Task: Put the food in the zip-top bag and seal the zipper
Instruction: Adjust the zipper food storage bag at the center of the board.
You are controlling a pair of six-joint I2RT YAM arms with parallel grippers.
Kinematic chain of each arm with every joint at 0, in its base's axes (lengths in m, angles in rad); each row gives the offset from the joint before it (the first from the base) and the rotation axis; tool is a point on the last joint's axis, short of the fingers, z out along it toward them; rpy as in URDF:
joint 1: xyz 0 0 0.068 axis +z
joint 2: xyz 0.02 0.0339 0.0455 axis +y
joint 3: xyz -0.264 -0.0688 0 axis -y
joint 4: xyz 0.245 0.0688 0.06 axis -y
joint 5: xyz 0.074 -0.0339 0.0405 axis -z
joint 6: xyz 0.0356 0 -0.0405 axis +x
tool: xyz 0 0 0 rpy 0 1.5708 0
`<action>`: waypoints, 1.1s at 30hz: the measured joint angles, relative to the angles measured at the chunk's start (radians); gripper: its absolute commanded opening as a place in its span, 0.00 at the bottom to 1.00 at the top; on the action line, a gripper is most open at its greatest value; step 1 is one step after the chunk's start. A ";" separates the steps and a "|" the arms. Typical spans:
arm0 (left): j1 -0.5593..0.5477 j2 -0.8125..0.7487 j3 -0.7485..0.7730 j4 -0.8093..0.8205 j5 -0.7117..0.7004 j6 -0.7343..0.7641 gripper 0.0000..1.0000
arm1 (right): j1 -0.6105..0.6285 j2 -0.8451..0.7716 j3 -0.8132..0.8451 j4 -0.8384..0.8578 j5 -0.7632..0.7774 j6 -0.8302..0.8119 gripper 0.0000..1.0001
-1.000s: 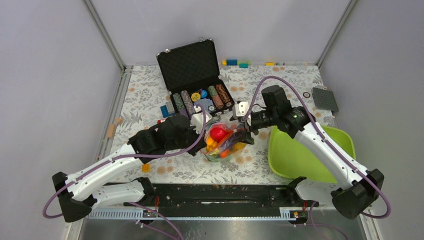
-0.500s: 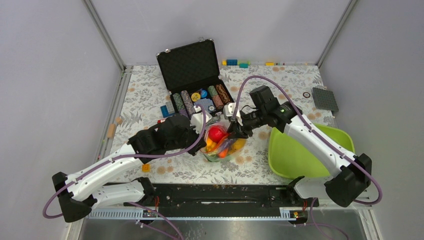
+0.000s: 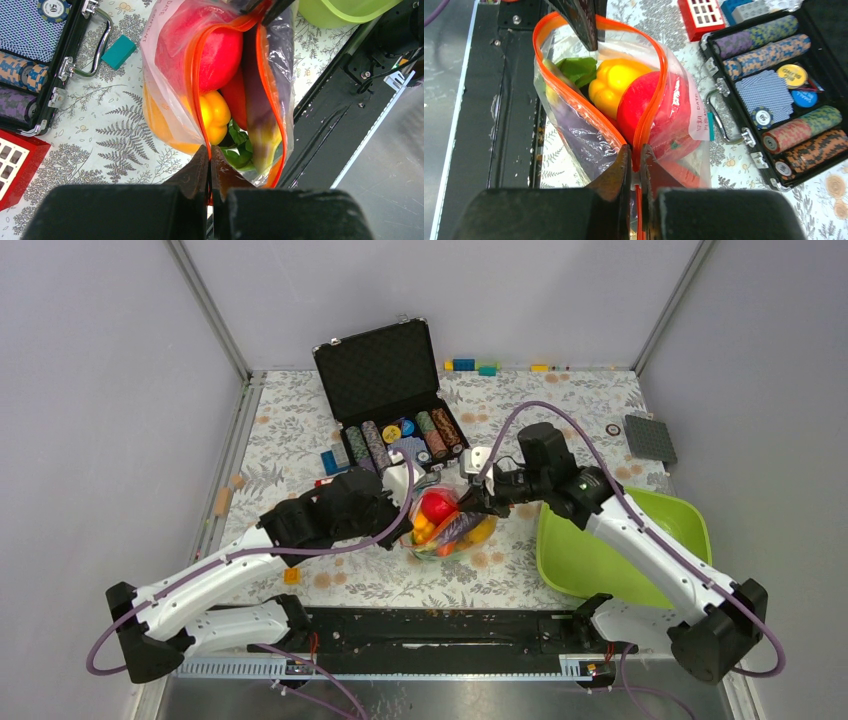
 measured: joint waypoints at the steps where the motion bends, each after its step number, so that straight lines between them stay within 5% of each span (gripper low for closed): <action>1: 0.000 0.003 0.000 0.001 -0.001 0.000 0.00 | 0.000 -0.021 -0.013 0.019 0.006 0.017 0.30; 7: 0.000 0.012 0.000 0.011 -0.003 0.005 0.00 | 0.001 -0.101 -0.047 0.057 0.047 0.043 0.81; 13: 0.000 0.012 0.000 0.007 -0.001 0.031 0.00 | 0.004 -0.152 -0.060 0.027 0.167 0.003 0.93; 23: 0.000 0.007 -0.014 -0.008 0.028 0.117 0.00 | -0.012 -0.095 -0.050 -0.100 0.219 -0.124 0.77; 29: 0.000 -0.004 -0.015 -0.032 0.066 0.166 0.00 | -0.018 -0.051 0.002 -0.160 0.174 -0.225 0.49; 33: 0.000 -0.004 -0.015 -0.044 0.082 0.188 0.00 | -0.019 -0.046 0.019 -0.185 0.166 -0.272 0.48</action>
